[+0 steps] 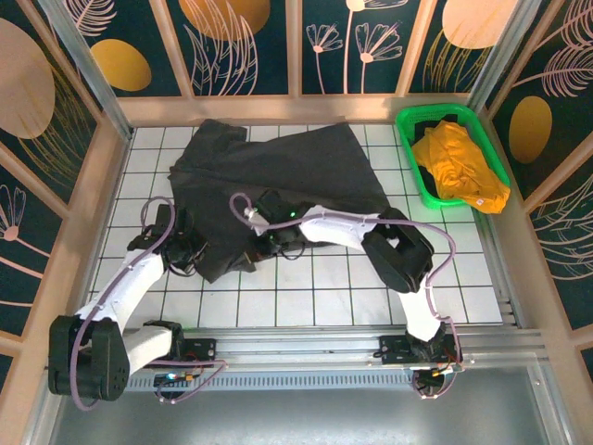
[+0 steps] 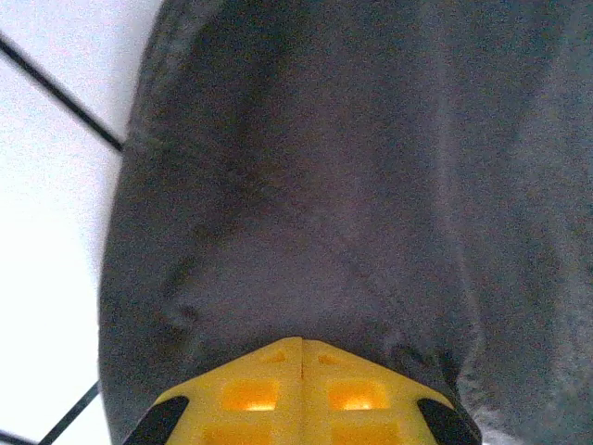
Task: Fold and stack the t-shirts
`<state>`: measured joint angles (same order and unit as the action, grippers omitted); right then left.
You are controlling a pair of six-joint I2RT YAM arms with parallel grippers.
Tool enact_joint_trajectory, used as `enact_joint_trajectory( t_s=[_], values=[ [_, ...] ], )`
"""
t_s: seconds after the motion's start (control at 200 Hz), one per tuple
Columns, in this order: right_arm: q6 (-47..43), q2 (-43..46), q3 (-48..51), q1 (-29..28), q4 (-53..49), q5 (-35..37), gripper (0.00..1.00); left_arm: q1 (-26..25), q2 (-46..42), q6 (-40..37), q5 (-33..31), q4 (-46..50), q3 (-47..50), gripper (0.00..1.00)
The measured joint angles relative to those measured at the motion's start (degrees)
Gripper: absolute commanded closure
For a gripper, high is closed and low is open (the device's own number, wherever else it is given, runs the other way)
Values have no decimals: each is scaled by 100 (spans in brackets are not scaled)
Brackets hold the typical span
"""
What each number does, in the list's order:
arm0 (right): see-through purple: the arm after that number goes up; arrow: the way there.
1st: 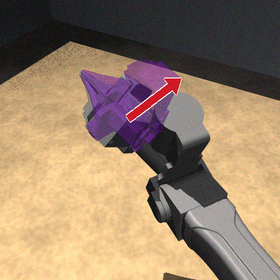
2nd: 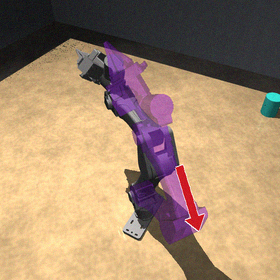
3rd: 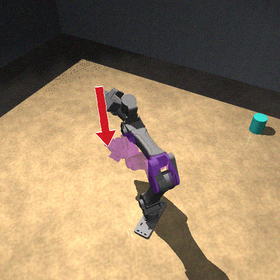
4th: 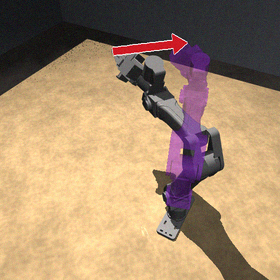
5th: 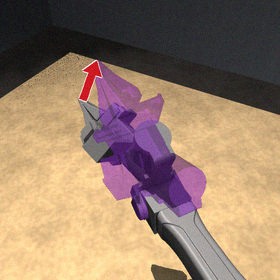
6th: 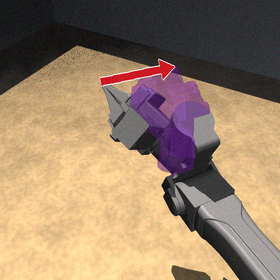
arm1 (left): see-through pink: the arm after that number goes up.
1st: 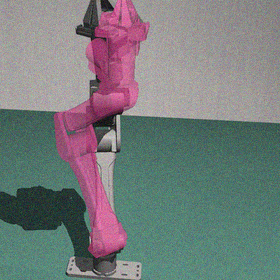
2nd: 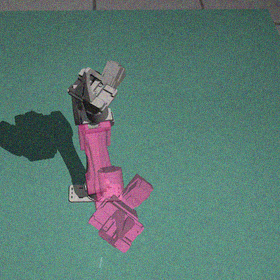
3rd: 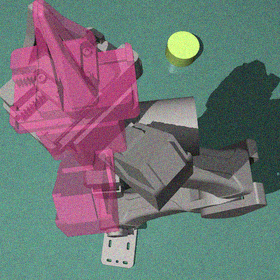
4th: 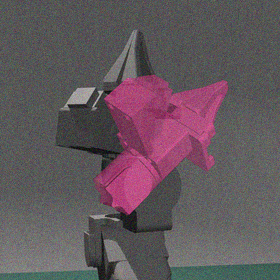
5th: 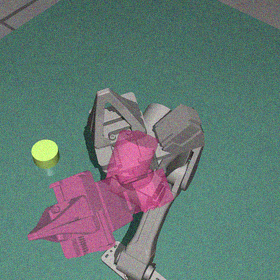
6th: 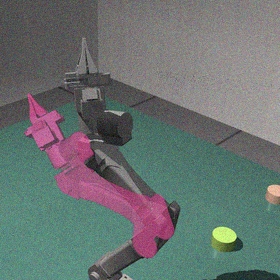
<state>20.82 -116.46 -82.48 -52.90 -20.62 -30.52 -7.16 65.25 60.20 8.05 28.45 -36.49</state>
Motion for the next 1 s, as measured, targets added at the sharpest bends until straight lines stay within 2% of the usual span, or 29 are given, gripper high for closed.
enact_joint_trajectory(
  t_s=[0.145,0.305,0.541,0.611,0.726,0.841,1.001],
  values=[
    [496,-463,-509,470,-133,-925,100,0,402,-216,-59,-33,-295,100],
    [1296,-831,-640,750,-164,-1412,100,0,404,-645,-42,74,-640,78],
    [2605,-1051,-610,1108,227,-1600,100,0,-468,-918,282,503,-262,64],
    [2813,-1147,-680,1163,269,-1611,100,0,-793,-894,459,522,-20,63],
    [2959,-1384,-905,1167,260,-1637,100,-4,-1137,-785,719,476,376,54],
    [2973,-1464,-953,1167,240,-1668,100,-4,-1095,-793,857,343,603,53],
    [2970,-1464,-984,1167,210,-1718,100,-4,-581,-927,796,4,815,52]
  ],
)
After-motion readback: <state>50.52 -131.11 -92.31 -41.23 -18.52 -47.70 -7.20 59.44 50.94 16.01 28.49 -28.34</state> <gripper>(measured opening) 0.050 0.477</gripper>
